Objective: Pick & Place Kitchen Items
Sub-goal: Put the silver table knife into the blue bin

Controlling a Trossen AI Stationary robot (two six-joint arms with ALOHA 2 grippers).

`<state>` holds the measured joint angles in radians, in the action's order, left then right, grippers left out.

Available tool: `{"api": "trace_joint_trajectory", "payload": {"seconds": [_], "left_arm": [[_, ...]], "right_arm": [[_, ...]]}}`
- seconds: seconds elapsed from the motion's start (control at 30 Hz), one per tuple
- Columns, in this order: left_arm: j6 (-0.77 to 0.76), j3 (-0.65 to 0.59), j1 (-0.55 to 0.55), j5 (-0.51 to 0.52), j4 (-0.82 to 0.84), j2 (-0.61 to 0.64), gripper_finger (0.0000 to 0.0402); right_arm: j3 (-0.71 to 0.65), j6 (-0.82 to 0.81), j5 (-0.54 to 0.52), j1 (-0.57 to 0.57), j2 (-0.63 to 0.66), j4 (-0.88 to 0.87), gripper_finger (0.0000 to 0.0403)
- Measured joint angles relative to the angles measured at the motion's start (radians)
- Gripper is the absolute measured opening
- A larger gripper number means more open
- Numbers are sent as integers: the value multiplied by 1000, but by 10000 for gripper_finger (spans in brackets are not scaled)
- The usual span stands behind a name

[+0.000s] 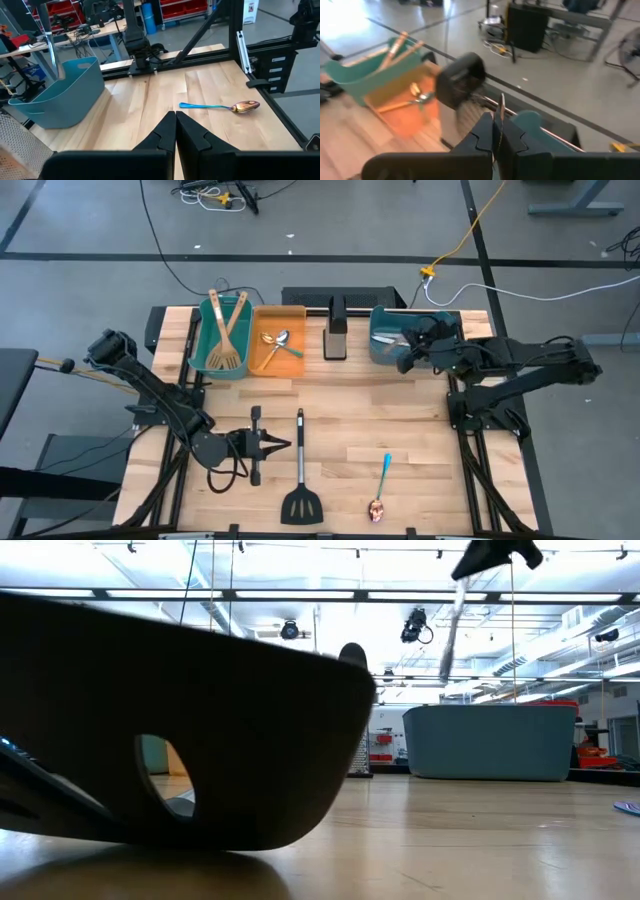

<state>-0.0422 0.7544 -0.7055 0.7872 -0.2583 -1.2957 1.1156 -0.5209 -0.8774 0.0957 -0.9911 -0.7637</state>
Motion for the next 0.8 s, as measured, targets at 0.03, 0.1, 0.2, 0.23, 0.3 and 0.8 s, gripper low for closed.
{"api": "trace_joint_trajectory", "payload": {"seconds": [0.03,0.1,0.2,0.23,0.3,0.8], "left_arm": [[0,0,0,0,3,0,14],[0,0,0,0,3,0,14],[0,0,0,0,4,0,14],[0,0,0,0,3,0,14],[0,0,0,0,4,0,14],[0,0,1,0,26,0,14]], "right_arm": [[0,-8,0,-12,7,-25,6],[0,-24,4,-40,20,-80,6],[0,-53,4,-83,37,-162,6],[0,-63,4,-97,42,-187,6],[0,-76,4,-124,48,-227,6],[1,-83,103,-364,62,-485,6]]}}
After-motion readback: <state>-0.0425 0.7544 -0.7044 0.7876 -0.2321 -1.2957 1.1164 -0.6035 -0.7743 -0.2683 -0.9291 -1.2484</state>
